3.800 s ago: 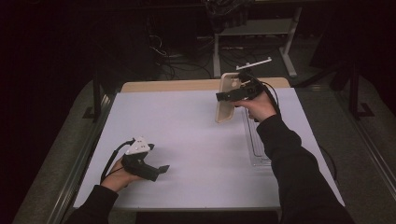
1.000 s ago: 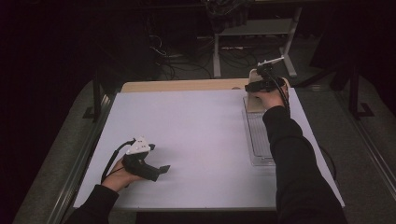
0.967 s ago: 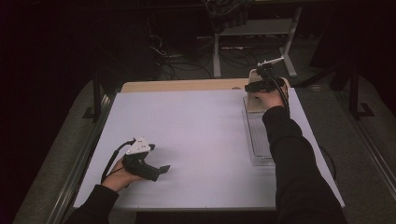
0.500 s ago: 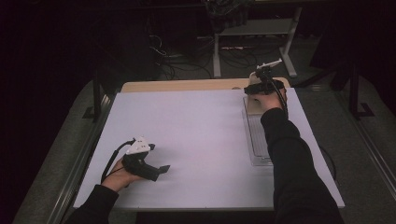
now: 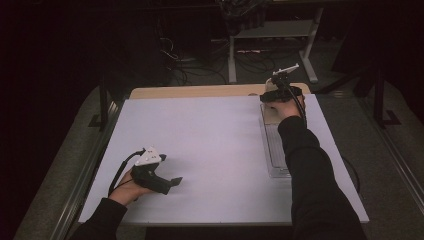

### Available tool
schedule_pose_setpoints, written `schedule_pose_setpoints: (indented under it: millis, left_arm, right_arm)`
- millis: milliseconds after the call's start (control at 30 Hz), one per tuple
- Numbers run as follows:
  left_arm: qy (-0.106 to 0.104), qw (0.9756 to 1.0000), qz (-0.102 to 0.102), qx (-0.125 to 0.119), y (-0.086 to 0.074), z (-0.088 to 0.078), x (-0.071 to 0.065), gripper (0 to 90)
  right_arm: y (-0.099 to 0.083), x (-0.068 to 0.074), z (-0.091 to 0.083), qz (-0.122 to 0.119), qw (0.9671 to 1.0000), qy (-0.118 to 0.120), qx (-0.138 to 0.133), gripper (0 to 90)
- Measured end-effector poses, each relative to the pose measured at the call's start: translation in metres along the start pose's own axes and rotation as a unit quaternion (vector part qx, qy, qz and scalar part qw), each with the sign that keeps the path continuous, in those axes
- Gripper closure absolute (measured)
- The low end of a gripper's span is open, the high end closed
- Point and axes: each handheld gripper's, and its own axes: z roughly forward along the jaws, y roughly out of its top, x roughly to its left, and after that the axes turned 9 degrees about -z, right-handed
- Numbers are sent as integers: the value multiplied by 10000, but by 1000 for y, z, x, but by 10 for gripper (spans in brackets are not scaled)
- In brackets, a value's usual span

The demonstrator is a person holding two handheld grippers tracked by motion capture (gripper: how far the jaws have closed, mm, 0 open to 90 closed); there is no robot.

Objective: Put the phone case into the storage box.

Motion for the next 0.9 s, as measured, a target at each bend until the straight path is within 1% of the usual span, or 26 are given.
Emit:
schedule_pose_setpoints:
  millis: [67, 200, 500, 900]
  left_arm:
    - [0, 10000, -11, -3, 0, 0, 0, 0]
    - [7, 10000, 31, 3, 0, 1, 0, 0]
    - [7, 10000, 11, 8, 0, 1, 0, 0]
    - [0, 10000, 26, 7, 0, 1, 0, 0]
  right_arm:
    - [0, -1, 1, -6, 10000, 2, -24, 62]
    - [0, -1, 3, -39, 10000, 19, -58, 60]
    - [-1, -1, 10, -17, 9999, 108, 26, 55]
    - [-2, -1, 14, 44, 9997, 244, 85, 48]
